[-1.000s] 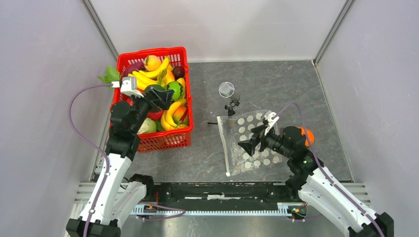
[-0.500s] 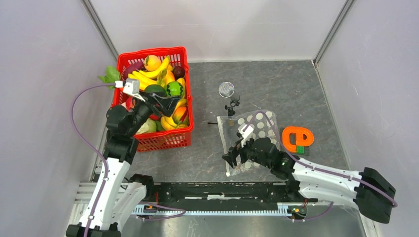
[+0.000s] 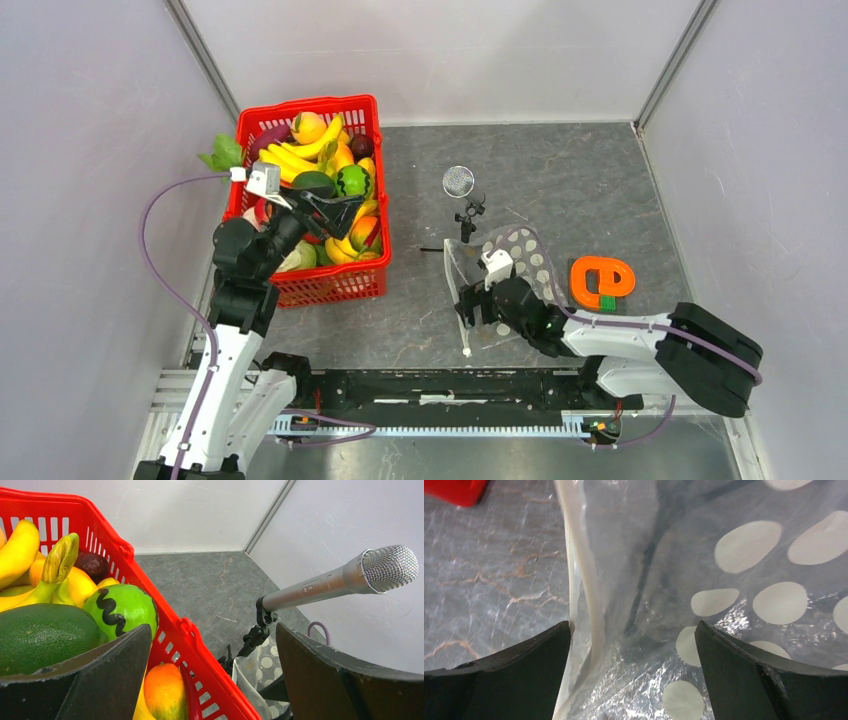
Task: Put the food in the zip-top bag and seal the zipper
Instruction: Move the distractor to the center of the board.
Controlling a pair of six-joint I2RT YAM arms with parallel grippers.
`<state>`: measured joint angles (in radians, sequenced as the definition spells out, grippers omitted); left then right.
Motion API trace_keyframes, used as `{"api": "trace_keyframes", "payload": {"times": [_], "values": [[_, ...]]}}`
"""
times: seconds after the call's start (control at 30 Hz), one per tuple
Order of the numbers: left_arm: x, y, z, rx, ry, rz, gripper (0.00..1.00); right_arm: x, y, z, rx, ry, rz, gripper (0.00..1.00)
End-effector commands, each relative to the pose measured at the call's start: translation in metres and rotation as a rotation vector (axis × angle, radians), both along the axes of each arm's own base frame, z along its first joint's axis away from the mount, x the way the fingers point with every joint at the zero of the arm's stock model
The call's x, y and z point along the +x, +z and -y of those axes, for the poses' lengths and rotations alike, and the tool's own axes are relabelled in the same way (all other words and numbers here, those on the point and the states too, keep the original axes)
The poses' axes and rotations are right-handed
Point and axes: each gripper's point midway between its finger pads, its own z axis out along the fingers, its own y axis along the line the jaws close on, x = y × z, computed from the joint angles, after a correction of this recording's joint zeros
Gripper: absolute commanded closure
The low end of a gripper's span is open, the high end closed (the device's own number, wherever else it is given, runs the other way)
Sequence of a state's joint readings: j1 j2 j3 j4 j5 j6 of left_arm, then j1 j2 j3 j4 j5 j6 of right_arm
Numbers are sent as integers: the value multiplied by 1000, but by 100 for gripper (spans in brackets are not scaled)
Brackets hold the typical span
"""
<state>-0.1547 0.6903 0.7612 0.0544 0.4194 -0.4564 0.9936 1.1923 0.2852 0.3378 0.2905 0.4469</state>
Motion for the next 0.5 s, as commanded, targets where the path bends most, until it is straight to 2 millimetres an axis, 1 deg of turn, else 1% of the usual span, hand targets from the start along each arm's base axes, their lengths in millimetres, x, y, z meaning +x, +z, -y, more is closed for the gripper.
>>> {"api": "trace_keyframes", "payload": {"times": [0.0,0.07,0.2,0.23,0.27,0.3,0.37,0.47], "values": [[-2,6,-1,-15,9,29,0,35,25,-9,97,-72,64,2],[-3,5,-2,-11,10,28,0,43,31,-12,140,-57,92,2],[-4,5,-4,-11,26,32,0,61,33,-18,171,-58,87,1],[-4,4,-5,-12,29,30,0,66,32,-18,175,-75,90,1],[-3,4,-5,-14,30,30,0,73,34,-18,185,-103,98,5],[-3,2,-5,-16,33,25,0,80,30,-15,174,-145,92,7],[-3,1,-5,-16,34,23,0,95,27,-11,151,-228,94,8],[-3,1,-6,-20,40,22,0,112,27,-14,165,-281,120,9]]}}
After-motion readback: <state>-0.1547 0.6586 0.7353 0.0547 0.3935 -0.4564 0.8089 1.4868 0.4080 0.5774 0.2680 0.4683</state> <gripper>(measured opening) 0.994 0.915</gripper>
